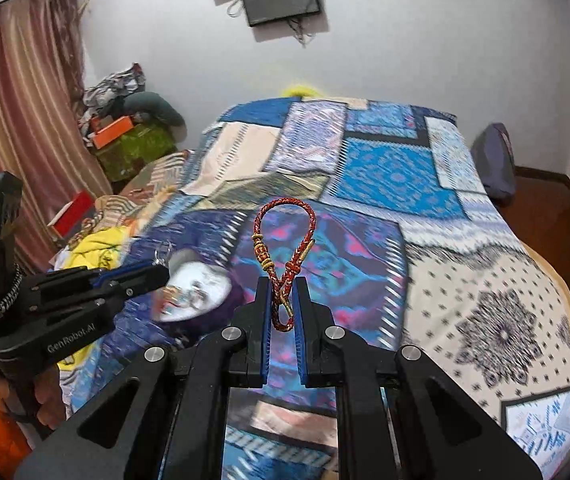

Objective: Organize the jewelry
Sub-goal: 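Carry the charm ring and bracelet over the heart tin and open both tools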

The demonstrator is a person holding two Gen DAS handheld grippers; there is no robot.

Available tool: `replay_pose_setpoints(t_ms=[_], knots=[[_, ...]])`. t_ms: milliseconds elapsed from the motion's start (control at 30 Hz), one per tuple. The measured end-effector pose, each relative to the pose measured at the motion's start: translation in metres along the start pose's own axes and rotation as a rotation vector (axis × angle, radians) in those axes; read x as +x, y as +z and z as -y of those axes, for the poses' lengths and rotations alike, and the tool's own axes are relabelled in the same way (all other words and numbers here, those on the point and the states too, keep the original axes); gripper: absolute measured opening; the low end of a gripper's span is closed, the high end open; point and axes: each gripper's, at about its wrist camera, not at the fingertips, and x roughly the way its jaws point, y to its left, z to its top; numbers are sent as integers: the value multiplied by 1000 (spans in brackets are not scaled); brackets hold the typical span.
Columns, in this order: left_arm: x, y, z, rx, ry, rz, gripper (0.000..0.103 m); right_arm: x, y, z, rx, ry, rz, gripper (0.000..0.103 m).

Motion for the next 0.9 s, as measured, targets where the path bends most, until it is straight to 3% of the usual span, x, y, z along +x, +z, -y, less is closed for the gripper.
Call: replay_pose_setpoints(t_ms=[333, 900], knots=[[-30, 3, -43, -25, 61, 69, 11, 24, 17, -42, -37, 92, 18, 9], [27, -8, -56, 0, 38, -12, 11, 89, 3, -52, -22, 160, -117, 9]])
